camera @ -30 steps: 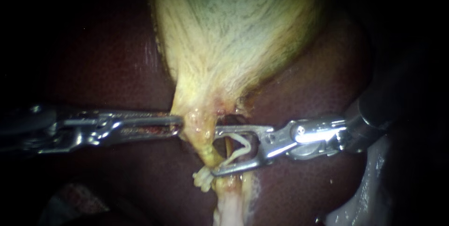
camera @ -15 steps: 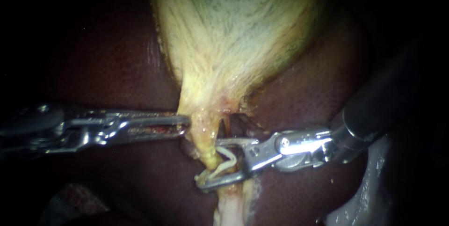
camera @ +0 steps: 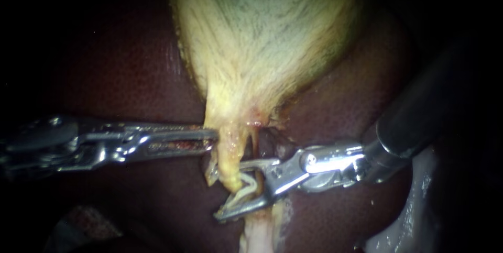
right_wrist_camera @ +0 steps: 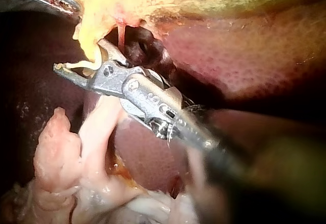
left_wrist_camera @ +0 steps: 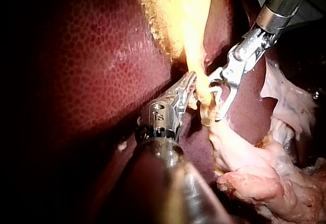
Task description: Clipping third clip left tube
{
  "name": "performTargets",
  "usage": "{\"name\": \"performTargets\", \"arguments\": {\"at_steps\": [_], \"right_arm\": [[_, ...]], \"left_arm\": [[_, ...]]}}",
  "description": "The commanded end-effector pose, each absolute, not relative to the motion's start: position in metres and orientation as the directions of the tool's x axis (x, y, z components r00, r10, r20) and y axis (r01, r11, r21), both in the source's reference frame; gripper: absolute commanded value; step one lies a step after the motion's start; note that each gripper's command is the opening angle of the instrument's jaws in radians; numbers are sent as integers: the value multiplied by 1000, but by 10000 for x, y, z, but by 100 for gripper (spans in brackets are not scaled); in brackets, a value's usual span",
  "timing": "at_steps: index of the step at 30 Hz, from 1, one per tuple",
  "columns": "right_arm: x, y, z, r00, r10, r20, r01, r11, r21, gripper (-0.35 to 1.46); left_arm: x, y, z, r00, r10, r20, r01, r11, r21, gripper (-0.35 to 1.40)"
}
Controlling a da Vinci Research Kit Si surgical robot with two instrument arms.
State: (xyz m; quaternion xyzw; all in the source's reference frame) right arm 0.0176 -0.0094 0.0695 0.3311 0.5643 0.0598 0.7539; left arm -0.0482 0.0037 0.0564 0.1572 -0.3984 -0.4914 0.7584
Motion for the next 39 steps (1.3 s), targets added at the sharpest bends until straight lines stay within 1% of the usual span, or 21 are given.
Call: {"name": "performTargets", "arguments": {"at_steps": [1, 8, 13, 18, 20, 23, 25, 26, 32, 39], "right_arm": [[175, -90, 694, 355, 465, -811, 274, 777, 566, 53], [169, -73, 683, 349, 479, -805, 251, 780, 573, 50], [168, -74, 684, 350, 478, -806, 252, 781, 572, 46], [166, -76, 685, 348, 482, -804, 249, 779, 575, 38], [165, -76, 685, 353, 480, -803, 248, 779, 575, 30], [164, -76, 685, 368, 479, -797, 248, 776, 580, 3], [163, -74, 686, 374, 482, -792, 233, 778, 584, -10], [163, -73, 687, 373, 483, -792, 230, 779, 583, -12], [157, -69, 696, 376, 482, -792, 224, 782, 582, -16], [158, -70, 695, 376, 481, -792, 225, 782, 582, -16]], "left_arm": [[-482, 37, 564, 200, -870, 450, 620, 468, 630, -35], [-483, 37, 564, 200, -871, 449, 618, 468, 631, -35], [-483, 37, 564, 200, -871, 449, 618, 468, 631, -35], [-484, 37, 564, 200, -871, 449, 619, 468, 631, -35], [-484, 37, 564, 200, -871, 449, 619, 468, 631, -35], [-484, 37, 564, 200, -871, 449, 619, 468, 631, -35], [-485, 37, 564, 200, -871, 449, 619, 468, 631, -35], [-485, 37, 564, 200, -871, 449, 619, 468, 631, -35], [-486, 38, 565, 199, -871, 449, 619, 467, 631, -35], [-486, 38, 565, 199, -871, 449, 619, 467, 631, -35]]}}
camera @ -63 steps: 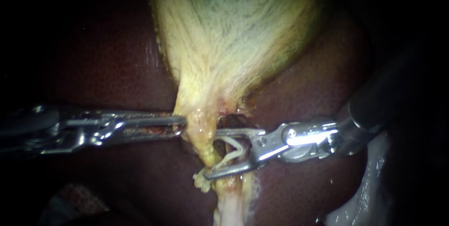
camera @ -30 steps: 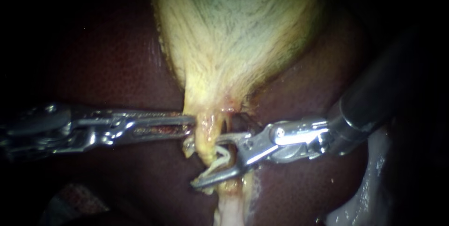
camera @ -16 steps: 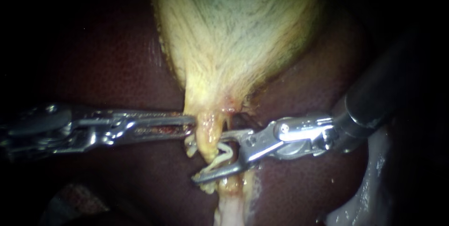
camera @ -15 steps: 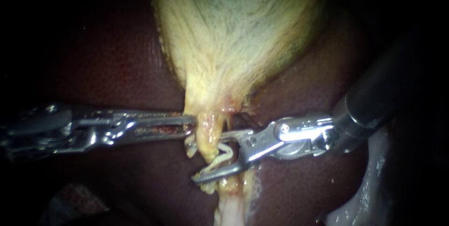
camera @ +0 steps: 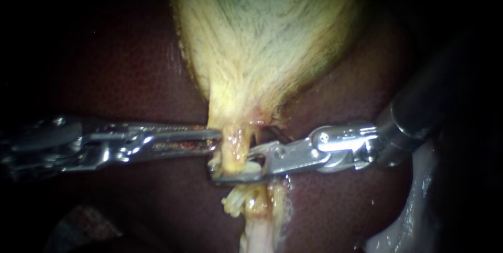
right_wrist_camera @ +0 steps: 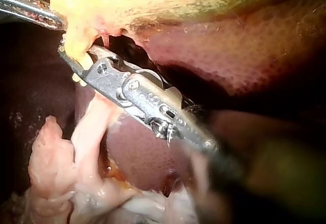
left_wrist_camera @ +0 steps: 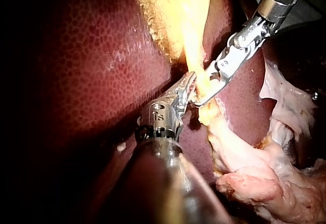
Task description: Clipping third clip left tube
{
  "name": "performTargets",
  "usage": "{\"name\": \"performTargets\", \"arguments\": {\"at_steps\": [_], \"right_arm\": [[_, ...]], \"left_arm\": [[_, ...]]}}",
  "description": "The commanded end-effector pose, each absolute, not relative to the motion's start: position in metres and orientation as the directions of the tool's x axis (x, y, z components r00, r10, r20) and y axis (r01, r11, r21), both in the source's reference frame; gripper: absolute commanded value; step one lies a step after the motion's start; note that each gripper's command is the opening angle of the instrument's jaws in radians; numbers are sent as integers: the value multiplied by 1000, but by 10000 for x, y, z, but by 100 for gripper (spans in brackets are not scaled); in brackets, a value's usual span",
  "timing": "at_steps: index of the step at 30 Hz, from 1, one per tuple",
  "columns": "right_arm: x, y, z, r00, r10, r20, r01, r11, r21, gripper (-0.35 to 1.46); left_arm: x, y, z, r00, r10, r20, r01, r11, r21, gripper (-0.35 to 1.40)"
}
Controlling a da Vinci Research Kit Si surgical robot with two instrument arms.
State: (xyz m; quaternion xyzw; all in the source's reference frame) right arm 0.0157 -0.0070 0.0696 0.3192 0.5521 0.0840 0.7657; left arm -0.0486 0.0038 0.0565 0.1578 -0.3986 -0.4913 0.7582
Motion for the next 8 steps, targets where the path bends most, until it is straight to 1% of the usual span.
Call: {"name": "performTargets", "arguments": {"at_steps": [1, 8], "right_arm": [[158, -71, 695, 376, 481, -792, 225, 782, 581, -16], [158, -74, 696, 378, 484, -790, 223, 780, 585, -16]], "left_arm": [[-486, 38, 565, 199, -871, 449, 619, 467, 631, -35], [-487, 38, 565, 199, -871, 449, 620, 467, 631, -35]]}}
